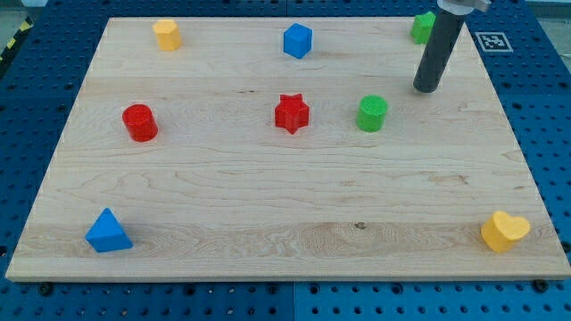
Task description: Point your arm at the green circle
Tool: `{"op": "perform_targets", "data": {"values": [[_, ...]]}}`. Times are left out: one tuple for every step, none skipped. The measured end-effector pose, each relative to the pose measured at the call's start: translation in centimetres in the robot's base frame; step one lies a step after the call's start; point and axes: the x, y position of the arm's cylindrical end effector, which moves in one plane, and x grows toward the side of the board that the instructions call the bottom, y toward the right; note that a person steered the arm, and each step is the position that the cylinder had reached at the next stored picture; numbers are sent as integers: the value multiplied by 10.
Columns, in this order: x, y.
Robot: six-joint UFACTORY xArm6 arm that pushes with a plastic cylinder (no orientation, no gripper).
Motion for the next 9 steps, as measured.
{"op": "perform_targets", "data": {"values": [[1,0],[2,0],[2,0],[2,0],[8,0],[27,0],[30,0],[30,-1],[30,-10]]}}
